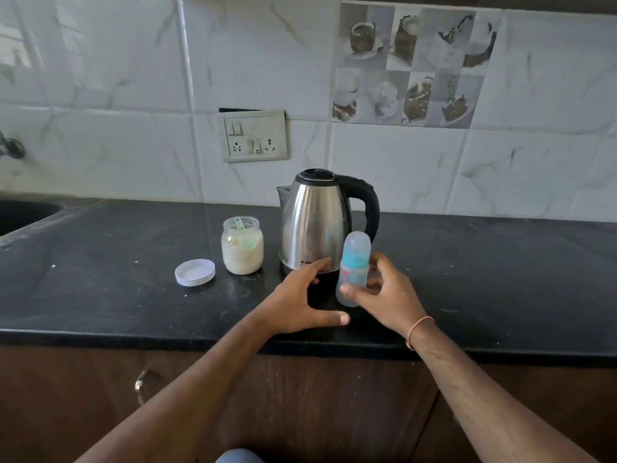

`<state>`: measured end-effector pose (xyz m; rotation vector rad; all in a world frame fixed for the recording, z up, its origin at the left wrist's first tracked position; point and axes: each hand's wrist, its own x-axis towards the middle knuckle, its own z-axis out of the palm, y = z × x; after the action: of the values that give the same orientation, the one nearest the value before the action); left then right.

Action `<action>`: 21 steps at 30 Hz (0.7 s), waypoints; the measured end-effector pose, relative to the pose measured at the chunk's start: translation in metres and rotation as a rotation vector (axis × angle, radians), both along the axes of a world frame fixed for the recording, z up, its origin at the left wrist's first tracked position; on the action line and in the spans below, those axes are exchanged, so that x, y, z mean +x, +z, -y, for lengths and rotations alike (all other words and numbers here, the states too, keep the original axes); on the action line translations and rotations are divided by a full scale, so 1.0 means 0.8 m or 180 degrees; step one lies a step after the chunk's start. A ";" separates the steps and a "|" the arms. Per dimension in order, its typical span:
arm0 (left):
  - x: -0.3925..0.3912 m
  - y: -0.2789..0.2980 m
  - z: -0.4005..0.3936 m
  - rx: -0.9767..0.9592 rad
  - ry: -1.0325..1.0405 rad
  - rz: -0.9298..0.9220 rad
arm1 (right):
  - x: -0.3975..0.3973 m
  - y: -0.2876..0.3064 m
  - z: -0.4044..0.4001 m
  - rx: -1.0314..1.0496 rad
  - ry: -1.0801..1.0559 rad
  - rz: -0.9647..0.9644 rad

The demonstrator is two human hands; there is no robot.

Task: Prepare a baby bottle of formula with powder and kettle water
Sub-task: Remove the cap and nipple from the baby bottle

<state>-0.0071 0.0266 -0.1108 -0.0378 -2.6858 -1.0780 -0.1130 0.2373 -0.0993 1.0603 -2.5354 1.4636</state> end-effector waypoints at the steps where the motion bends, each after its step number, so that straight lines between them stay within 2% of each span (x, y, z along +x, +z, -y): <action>1: -0.003 -0.001 -0.004 0.0005 0.0015 -0.0044 | 0.005 0.000 0.005 -0.0029 0.0030 -0.0006; 8: -0.012 -0.003 -0.010 0.0135 0.0371 -0.0267 | 0.022 0.001 0.027 -0.0473 0.0138 0.0030; 13: -0.010 -0.004 -0.010 -0.0011 0.0355 -0.0121 | 0.027 0.000 0.036 -0.1013 0.0020 0.0087; 21: -0.015 -0.005 -0.008 0.0016 0.0284 0.0052 | 0.015 0.023 0.036 -0.1072 0.0064 -0.0094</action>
<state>-0.0193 0.0326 -0.1152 0.0914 -2.6715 -1.0624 -0.1011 0.2085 -0.0806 1.0429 -2.1565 1.7815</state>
